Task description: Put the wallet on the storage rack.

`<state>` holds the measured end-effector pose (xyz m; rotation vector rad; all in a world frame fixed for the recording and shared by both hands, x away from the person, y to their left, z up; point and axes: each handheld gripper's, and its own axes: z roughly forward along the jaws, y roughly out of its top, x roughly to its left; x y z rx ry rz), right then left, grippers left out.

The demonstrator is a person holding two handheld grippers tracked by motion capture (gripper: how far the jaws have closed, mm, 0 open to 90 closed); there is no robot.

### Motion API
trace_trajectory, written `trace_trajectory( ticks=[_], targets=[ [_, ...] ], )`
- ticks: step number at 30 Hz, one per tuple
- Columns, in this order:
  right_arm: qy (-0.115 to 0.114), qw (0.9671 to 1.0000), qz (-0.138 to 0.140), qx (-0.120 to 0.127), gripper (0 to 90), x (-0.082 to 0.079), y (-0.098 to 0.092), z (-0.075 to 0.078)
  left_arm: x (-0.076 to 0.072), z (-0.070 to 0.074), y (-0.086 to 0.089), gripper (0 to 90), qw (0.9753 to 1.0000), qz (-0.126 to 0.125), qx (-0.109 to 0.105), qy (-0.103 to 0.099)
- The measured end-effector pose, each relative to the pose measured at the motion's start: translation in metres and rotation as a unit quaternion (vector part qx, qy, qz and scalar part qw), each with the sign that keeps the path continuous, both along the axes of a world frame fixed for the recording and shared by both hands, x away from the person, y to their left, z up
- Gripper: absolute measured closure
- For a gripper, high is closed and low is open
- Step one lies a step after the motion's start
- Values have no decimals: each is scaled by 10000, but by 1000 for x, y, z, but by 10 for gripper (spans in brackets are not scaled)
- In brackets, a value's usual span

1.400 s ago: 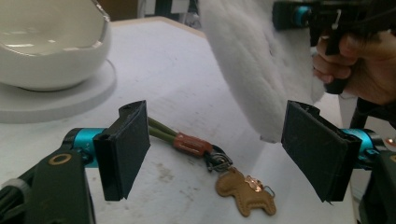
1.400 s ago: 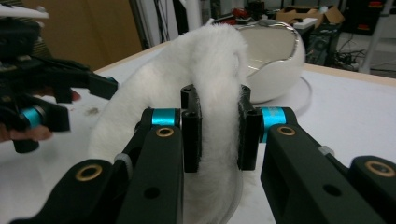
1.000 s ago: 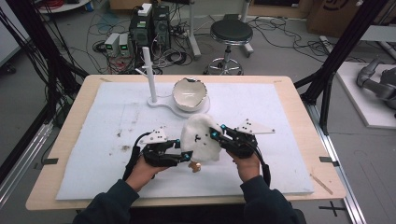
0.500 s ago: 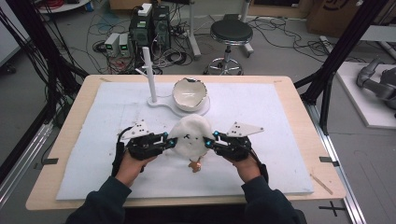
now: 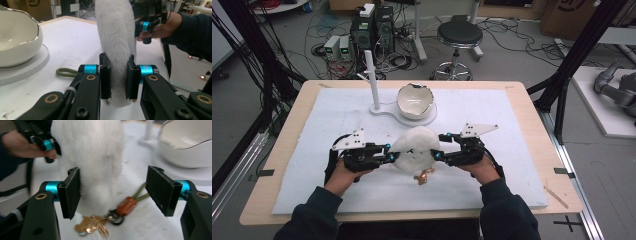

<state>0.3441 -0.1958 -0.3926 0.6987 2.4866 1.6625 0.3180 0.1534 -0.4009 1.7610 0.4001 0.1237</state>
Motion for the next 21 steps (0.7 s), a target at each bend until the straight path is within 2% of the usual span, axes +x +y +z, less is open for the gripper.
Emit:
trace_trajectory(
  ticks=[1, 2, 3, 4, 5, 6, 7, 9, 10, 11, 12, 13, 14, 15, 16, 17, 21],
  targets=[
    [65, 9999, 118, -25, 355, 2, 2, -2, 0, 0, 0, 777, 10000, -19, 15, 27],
    [104, 9993, 366, -35, 490, 3, 6, -4, 1, -1, 0, 777, 10000, -12, 28, 38],
    [104, 9993, 366, -35, 490, 3, 6, -4, 1, -1, 0, 777, 10000, 3, 47, 46],
    [102, 9987, 492, -8, 575, 2, 8, -4, 2, -1, 0, 776, 10000, 37, 52, 68],
    [-47, 9982, 598, -44, 713, 0, 10, -3, 2, -2, 1, 773, 9999, 87, 57, 85],
    [-96, 9981, 597, -63, 740, 0, 10, -3, 4, -3, 1, 770, 9994, 269, 106, 166],
    [-137, 9981, 604, -63, 754, -1, 10, -2, 4, -3, 1, 766, 9994, 269, 106, 166],
    [-293, 9980, 533, -148, 766, -3, 12, 1, 5, -3, 1, 748, 9982, 519, 120, 267],
    [-386, 9979, 487, -196, 769, -3, 14, 2, 6, -4, 2, 734, 9960, 822, 148, 310],
    [-386, 9979, 487, -196, 769, -3, 14, 2, 6, -4, 2, 723, 9960, 822, 148, 310],
    [-562, 9972, 392, -289, 771, -4, 18, 7, 7, -4, 3, 713, 9951, 930, 141, 310],
    [-645, 9967, 356, -340, 772, -3, 20, 9, 8, -4, 9, 705, 9927, 1171, 148, 248],
    [-645, 9967, 356, -340, 772, -3, 20, 9, 8, -4, 9, 701, 9927, 1171, 148, 248],
    [-776, 9957, 270, -421, 774, -1, 25, 13, 8, -4, 13, 700, 9912, 1295, 163, 230],
    [-839, 9952, 217, -459, 775, 1, 26, 16, 9, -4, 23, 704, 9871, 1579, 165, 218],
    [-888, 9947, 137, -510, 777, 3, 27, 18, 9, -4, 23, 706, 9871, 1579, 165, 218],
    [-946, 9942, -34, -502, 777, 9, 24, 26, 13, -4, 47, 707, 9781, 2069, 33, 237]
  ],
)
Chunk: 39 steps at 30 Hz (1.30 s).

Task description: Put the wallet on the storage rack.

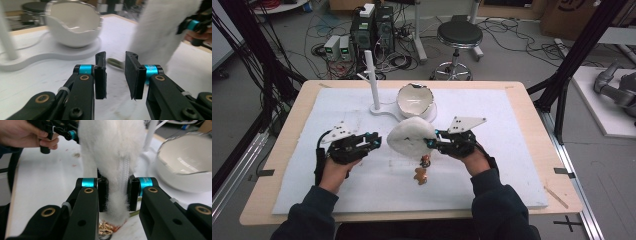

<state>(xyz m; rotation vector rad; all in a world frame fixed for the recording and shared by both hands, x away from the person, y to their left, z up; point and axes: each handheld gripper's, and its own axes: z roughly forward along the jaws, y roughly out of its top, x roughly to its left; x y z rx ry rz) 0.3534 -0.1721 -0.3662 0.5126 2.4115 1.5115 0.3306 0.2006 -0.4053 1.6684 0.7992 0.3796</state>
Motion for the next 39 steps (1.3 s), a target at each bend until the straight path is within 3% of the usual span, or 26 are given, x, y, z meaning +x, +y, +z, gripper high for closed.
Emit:
trace_trajectory(
  ticks=[6, 10, 12, 13, 15, 16, 20, 24, 26, 29, 31, 32, 33, 34, 39],
  targets=[
    [-279, 9994, -182, -105, 773, 18, 0, 24, 3, -2, 18, 636, 9994, 349, 15, 60],
    [-483, 9981, -278, -260, 772, 41, 8, 51, 5, -2, 29, 444, 9979, 648, -39, 0],
    [-566, 9976, -270, -301, 771, 46, 10, 56, 6, -3, 33, 409, 9973, 722, -116, 32],
    [-627, 9969, -257, -397, 771, 57, 16, 66, 7, -4, 34, 321, 9970, 764, -106, 62],
    [-636, 9965, -256, -483, 771, 62, 20, 71, 8, -5, 34, 293, 9962, 849, -135, 98],
    [-738, 9951, -225, -613, 770, 73, 27, 79, 8, -5, 34, 246, 9961, 865, -117, 94],
    [-801, 9931, -262, -816, 770, 88, 36, 85, 8, -5, 33, 244, 9966, 819, -104, 81],
    [-901, 9893, -385, -1082, 769, 116, 46, 94, 9, -6, 34, 245, 9966, 806, -137, 118],
    [-940, 9881, -403, -1145, 769, 120, 47, 96, 10, -7, 34, 245, 9968, 784, -120, 129],
    [-1052, 9843, -467, -1334, 768, 129, 50, 96, 10, -7, 33, 245, 9968, 776, -140, 156],
    [-1129, 9795, -566, -1567, 768, 136, 51, 89, 10, -7, 33, 245, 9967, 776, -150, 158],
    [-1129, 9795, -566, -1567, 768, 136, 51, 89, 10, -7, 33, 245, 9967, 786, -158, 163],
    [-1183, 9754, -591, -1764, 768, 139, 51, 85, 10, -7, 34, 245, 9966, 787, -165, 170],
    [-1183, 9754, -591, -1764, 768, 139, 51, 85, 10, -7, 34, 245, 9966, 794, -159, 171],
    [-1418, 9678, -674, -1969, 768, 141, 54, 81, 10, -8, 34, 245, 9964, 805, -169, 219]
  ],
)
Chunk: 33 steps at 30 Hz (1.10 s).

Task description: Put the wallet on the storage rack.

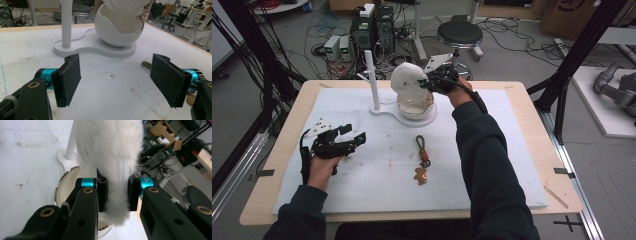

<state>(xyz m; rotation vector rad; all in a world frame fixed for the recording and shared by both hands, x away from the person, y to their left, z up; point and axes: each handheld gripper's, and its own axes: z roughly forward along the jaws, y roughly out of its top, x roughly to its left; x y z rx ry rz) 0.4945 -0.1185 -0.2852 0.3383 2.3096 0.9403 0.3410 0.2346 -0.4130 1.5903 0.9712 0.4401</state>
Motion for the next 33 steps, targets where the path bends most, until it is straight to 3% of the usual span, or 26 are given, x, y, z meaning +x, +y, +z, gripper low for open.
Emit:
trace_trajectory(
  ticks=[2, 5, 9, 12, 16, 20, 21, 24, 29, 31, 33],
  targets=[
    [-206, 9998, -31, -58, 767, 1, 1, 0, 0, 0, 0, 245, 10000, 9, 2, 2],
    [-341, 9994, -93, -34, 767, 2, 2, -1, 0, 0, 0, 245, 10000, 3, 6, 6],
    [-431, 9989, -129, -133, 766, 3, 3, -3, 1, -1, 0, 245, 10000, -6, 25, 67],
    [-540, 9984, -141, -29, 766, 3, 4, -1, 1, -1, 0, 245, 9999, -15, 12, 103],
    [-522, 9985, -123, -99, 766, 4, 5, -2, 1, -2, -1, 245, 9999, -18, 11, 108],
    [-497, 9982, -53, -344, 764, 5, 4, -7, 2, -2, 0, 245, 9999, -31, 3, 125],
    [-553, 9967, -19, -600, 764, 3, 4, -10, 2, -2, 0, 245, 9999, -29, -4, 126],
    [-568, 9933, -14, -1010, 765, 1, 5, -17, 2, -2, 0, 245, 9999, -30, 19, 136],
    [-534, 9904, 20, -1272, 766, 0, 8, -28, 2, -2, 0, 245, 9999, -28, 4, 140],
    [-537, 9855, 83, -1609, 766, 0, 15, -37, 2, -2, -1, 245, 9999, -33, -9, 146],
    [-519, 9843, 90, -1684, 766, 1, 18, -40, 2, -2, -1, 245, 9999, -42, -12, 141]
  ],
)
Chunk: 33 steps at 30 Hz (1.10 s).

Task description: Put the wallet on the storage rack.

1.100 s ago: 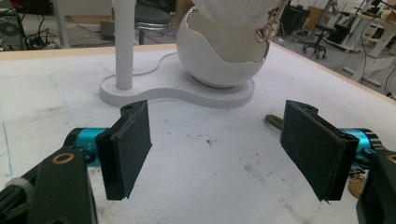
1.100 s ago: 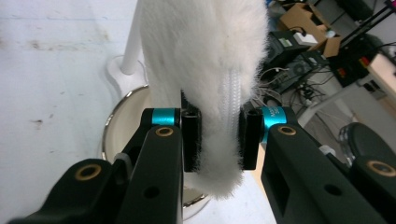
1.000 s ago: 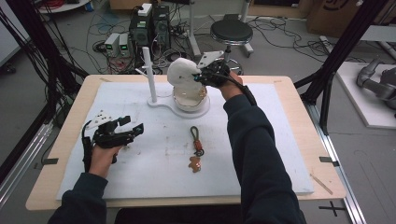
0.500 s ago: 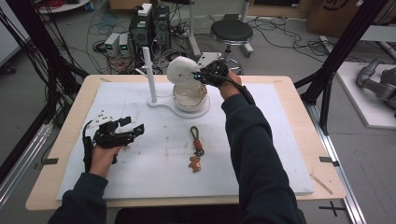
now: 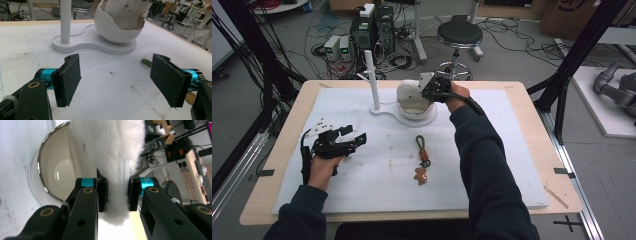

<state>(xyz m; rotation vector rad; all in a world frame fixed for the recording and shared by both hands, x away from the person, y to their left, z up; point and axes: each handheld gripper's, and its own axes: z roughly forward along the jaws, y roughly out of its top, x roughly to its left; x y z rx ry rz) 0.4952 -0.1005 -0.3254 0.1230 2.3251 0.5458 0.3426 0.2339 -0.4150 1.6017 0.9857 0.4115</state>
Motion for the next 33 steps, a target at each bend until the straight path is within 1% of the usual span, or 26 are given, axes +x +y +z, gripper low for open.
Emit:
trace_trajectory(
  ticks=[2, 3, 4, 7, 9, 10, 11, 12, 13, 14, 15, 16, 17, 18, 19, 20, 21, 22, 23, 24, 25, 26, 27, 28, 29, 33],
  targets=[
    [44, 9999, -45, -117, 769, 1, 6, -6, 0, 0, 0, 245, 10000, -11, 17, -8],
    [128, 9997, -78, -215, 771, 3, 10, -13, 0, 0, 0, 245, 10000, -4, 7, -7],
    [128, 9997, -78, -215, 771, 3, 10, -13, 0, 0, 0, 245, 10000, -3, 4, -16],
    [213, 9992, -175, -306, 772, 5, 12, -22, 0, 0, 1, 245, 10000, 6, -9, -22],
    [397, 9988, -278, -58, 760, 6, 7, -26, -1, -2, 1, 254, 10000, 22, -74, -27],
    [397, 9988, -278, -58, 760, 6, 7, -26, -1, -3, 2, 254, 10000, 20, -70, 7],
    [553, 9975, -334, 301, 637, 7, 1, -25, -1, -4, 2, 254, 10000, 34, -69, 12],
    [553, 9975, -334, 301, 637, 7, 1, -25, -1, -3, 2, 254, 9999, 45, -96, 5],
    [948, 9897, -590, 892, 473, 5, -7, -22, -1, -3, 3, 254, 9999, 57, -102, -20],
    [948, 9897, -590, 892, 473, 5, -7, -22, -1, -3, 3, 254, 9999, 52, -92, -31],
    [1339, 9764, -801, 1491, 435, 3, -19, -16, -2, -3, 3, 253, 9999, 73, -95, -25],
    [1306, 9721, -790, 1781, 434, -2, -26, -13, -2, -3, 3, 254, 9999, 90, -97, -30],
    [1327, 9666, -791, 2044, 420, -6, -34, -10, -2, -3, 3, 253, 9999, 87, -78, -31],
    [1472, 9601, -866, 2215, 385, -10, -41, -7, -2, -3, 3, 253, 9999, 95, -72, -46],
    [1472, 9601, -866, 2215, 385, -10, -41, -7, -2, -3, 3, 253, 9999, 94, -57, -66],
    [1644, 9525, -935, 2386, 350, -13, -48, -3, -3, -3, 3, 252, 9999, 103, -45, -66],
    [1628, 9482, -979, 2547, 349, -19, -56, 0, -3, -3, 3, 247, 9999, 118, -46, -65],
    [1476, 9457, -972, 2728, 349, -27, -65, 1, -3, -3, 3, 239, 9999, 124, -41, -63],
    [1486, 9394, -1003, 2923, 311, -40, -82, 4, -2, -4, 2, 227, 9999, 126, -31, -51],
    [1486, 9394, -1003, 2923, 311, -40, -82, 4, -2, -4, 2, 227, 9999, 126, -28, -54],
    [1500, 9356, -1014, 3030, 298, -46, -88, 5, -2, -4, 2, 219, 9999, 144, -26, -36],
    [1559, 9326, -1117, 3059, 273, -53, -98, 5, -2, -4, 1, 214, 9999, 153, -7, -34],
    [1595, 9311, -1236, 3038, 257, -59, -105, 3, -3, -4, 1, 211, 9999, 136, 19, -55],
    [1570, 9282, -1265, 3128, 256, -67, -113, 0, -3, -4, 1, 211, 9998, 153, 42, -77],
    [1634, 9265, -1344, 3111, 255, -73, -121, -3, -3, -3, 1, 212, 9998, 125, 76, -100],
    [1683, 9149, -1589, 3307, 249, -101, -149, -25, -4, -4, 0, 211, 9998, 142, 98, -101]
  ],
)
